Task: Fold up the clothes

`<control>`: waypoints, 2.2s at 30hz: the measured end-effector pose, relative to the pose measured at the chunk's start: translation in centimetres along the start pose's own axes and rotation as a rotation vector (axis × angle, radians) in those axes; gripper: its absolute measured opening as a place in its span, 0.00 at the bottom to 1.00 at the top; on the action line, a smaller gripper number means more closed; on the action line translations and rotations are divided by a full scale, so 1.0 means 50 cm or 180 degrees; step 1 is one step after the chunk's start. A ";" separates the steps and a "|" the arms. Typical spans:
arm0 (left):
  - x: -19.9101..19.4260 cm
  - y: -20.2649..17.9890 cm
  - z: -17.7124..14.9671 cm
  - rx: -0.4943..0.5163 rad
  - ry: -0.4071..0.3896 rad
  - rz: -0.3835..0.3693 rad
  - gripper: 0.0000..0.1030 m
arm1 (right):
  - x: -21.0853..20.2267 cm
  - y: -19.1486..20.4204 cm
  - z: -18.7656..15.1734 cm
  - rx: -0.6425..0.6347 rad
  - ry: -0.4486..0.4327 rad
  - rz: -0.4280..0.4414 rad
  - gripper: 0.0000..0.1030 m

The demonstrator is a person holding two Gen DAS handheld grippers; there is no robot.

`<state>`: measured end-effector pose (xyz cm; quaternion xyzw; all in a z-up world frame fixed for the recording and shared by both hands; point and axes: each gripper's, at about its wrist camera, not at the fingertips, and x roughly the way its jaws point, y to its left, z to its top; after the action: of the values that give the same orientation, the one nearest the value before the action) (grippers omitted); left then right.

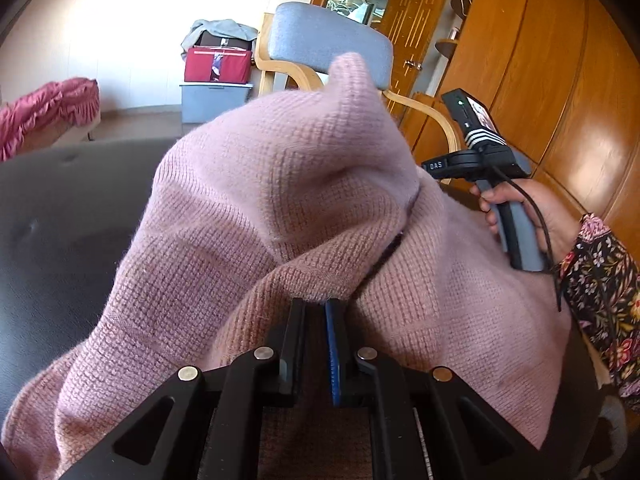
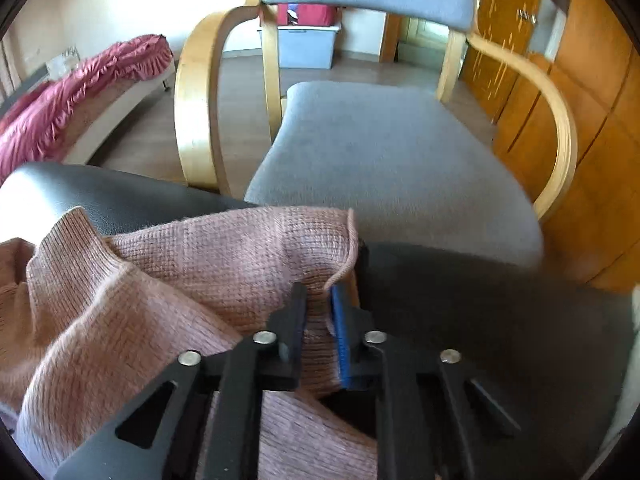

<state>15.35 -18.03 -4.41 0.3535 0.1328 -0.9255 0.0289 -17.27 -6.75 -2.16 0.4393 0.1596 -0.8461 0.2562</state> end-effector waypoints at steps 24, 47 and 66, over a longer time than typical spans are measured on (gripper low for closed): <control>0.012 0.031 0.013 -0.0229 -0.0042 -0.0150 0.10 | -0.149 0.124 -0.070 -0.0492 -0.0339 0.0651 0.66; 0.316 -0.144 0.455 0.0739 0.0770 0.0061 0.30 | -0.075 -0.048 -0.190 0.0630 -0.0285 0.1729 0.77; 0.498 -0.222 0.441 0.0980 0.1345 -0.0181 0.10 | -0.096 -0.060 -0.196 0.0681 -0.0282 0.1821 0.79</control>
<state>-19.17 -12.21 -2.63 0.5353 0.0034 -0.8409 -0.0796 -10.21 1.97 -3.59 0.4536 -0.0719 -0.7699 0.4430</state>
